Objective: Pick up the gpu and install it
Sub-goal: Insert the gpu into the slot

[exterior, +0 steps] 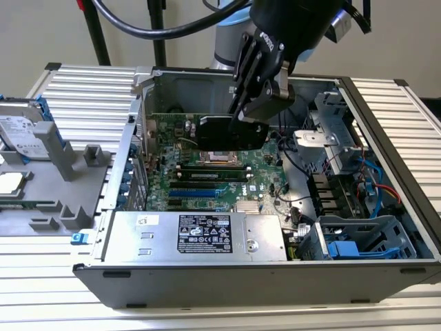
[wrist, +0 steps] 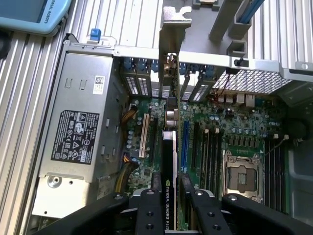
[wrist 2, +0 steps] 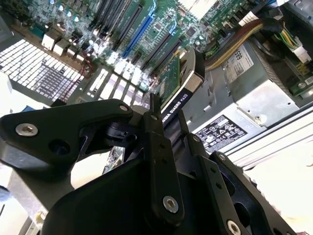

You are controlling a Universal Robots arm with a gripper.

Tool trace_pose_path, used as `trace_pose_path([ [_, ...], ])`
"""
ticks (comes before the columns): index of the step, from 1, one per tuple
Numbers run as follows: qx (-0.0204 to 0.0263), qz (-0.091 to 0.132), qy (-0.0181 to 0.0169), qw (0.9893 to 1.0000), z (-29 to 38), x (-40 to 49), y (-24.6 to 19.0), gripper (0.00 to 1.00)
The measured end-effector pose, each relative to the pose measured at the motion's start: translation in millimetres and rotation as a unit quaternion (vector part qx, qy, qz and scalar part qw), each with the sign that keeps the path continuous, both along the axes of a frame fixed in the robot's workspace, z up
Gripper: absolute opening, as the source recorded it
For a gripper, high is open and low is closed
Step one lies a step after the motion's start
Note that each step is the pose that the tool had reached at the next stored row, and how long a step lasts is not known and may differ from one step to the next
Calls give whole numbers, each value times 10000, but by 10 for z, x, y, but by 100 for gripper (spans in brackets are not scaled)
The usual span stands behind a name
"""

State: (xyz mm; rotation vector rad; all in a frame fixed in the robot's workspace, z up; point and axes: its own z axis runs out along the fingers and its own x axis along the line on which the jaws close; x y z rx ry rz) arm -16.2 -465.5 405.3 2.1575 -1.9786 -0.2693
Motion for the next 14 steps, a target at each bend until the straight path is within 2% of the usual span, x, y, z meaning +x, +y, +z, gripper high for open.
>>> trace_pose_path([
  [14, 0, 0, 0, 10000, -31, 0, 0, 0],
])
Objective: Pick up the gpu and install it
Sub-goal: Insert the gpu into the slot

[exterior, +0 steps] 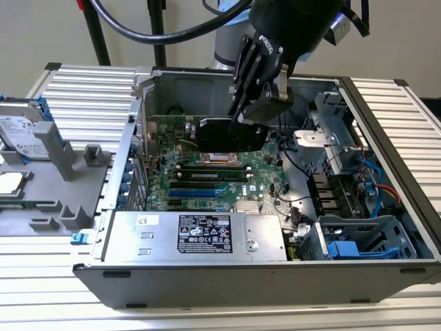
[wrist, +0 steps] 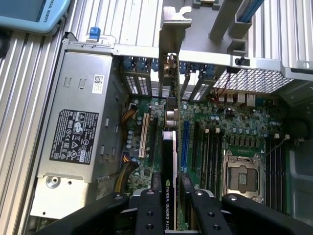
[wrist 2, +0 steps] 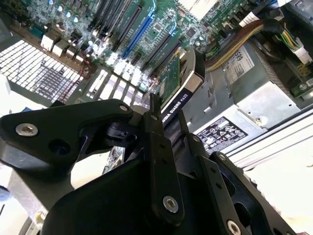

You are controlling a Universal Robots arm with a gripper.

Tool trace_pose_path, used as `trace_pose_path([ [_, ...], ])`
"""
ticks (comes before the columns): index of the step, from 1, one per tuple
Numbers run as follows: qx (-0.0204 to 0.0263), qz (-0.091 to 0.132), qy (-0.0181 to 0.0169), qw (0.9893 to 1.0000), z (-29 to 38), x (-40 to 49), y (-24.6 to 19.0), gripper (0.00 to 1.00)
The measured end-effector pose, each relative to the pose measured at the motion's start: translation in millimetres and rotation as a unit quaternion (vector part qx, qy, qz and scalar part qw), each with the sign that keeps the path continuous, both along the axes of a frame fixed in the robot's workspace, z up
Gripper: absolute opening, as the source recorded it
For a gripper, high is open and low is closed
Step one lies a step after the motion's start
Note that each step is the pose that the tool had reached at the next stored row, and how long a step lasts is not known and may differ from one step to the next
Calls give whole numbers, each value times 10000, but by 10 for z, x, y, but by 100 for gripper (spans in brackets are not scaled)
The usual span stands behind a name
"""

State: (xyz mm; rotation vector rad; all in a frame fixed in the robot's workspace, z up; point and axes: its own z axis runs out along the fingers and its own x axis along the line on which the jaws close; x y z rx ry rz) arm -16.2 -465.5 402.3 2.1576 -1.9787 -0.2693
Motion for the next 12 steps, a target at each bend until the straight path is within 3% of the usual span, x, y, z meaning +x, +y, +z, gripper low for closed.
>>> trace_pose_path([
  [12, 0, 0, 0, 10000, -49, 0, 0, 0],
])
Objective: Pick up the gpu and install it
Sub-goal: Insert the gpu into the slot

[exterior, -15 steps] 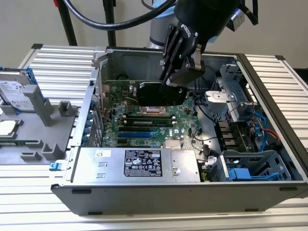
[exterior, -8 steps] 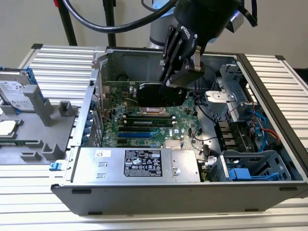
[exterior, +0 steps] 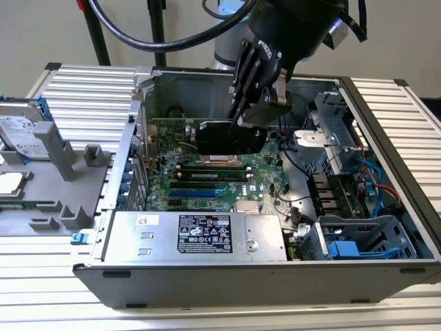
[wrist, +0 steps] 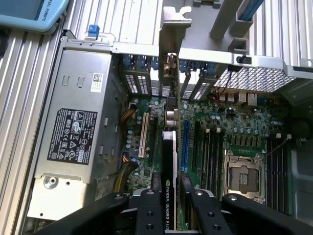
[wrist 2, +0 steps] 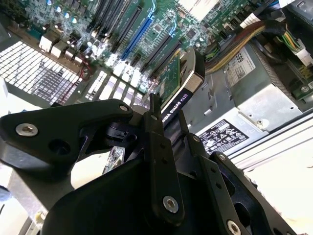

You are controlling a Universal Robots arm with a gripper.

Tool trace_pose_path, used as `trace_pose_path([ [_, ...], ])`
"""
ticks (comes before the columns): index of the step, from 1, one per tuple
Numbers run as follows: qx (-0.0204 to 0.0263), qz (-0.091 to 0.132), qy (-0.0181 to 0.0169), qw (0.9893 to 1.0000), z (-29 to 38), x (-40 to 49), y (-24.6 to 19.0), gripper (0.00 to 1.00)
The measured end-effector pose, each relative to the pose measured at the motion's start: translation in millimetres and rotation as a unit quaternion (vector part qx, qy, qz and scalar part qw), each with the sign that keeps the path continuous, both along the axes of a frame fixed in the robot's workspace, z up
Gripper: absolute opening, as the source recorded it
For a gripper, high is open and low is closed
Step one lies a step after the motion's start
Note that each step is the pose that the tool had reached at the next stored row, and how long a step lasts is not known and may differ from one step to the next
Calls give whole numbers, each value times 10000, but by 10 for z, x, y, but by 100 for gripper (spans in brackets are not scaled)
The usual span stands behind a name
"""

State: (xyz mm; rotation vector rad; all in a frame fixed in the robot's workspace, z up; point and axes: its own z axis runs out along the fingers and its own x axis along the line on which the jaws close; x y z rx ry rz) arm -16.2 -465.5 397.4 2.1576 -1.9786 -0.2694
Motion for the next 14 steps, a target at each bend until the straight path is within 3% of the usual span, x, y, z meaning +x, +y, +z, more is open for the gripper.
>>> trace_pose_path([
  [8, 0, 0, -1, 10000, -33, 0, 0, 0],
  [14, 0, -24, -26, 10000, -57, 0, 0, 0],
])
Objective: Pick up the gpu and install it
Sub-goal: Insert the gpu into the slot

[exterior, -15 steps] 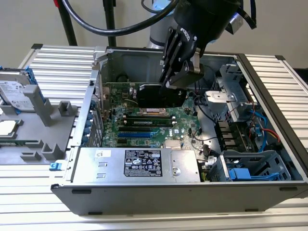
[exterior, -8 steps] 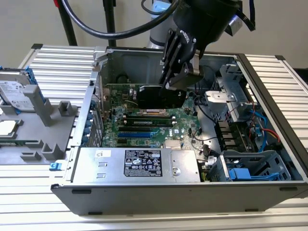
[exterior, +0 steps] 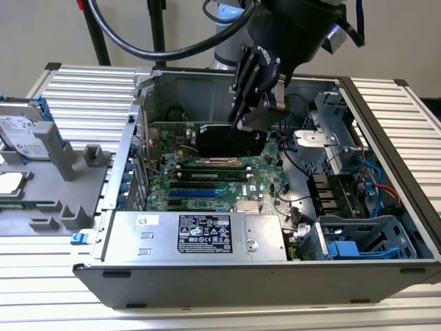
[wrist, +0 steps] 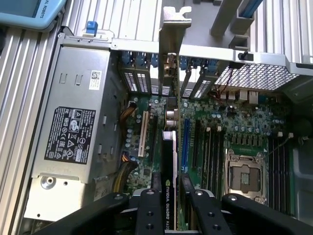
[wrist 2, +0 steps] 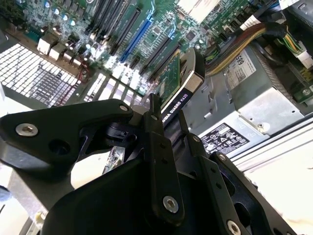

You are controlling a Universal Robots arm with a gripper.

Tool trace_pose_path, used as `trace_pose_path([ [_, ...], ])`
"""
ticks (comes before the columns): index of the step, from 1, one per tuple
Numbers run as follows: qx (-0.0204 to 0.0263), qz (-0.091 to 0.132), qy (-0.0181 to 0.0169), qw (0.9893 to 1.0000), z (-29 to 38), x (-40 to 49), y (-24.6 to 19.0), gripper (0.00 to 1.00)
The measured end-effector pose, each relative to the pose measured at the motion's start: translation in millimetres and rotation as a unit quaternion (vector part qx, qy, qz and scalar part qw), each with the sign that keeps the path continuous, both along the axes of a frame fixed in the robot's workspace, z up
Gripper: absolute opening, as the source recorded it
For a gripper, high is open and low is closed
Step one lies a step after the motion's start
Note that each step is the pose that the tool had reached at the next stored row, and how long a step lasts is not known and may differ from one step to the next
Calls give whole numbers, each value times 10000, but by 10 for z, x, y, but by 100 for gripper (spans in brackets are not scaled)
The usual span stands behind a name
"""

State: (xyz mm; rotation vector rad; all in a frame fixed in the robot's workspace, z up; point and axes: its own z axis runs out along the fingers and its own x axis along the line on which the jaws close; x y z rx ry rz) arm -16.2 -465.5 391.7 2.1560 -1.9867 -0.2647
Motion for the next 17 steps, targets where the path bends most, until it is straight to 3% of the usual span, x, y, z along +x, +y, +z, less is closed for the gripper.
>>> trace_pose_path([
  [17, 1, -149, -13, 9999, -56, 0, 21, 0],
])
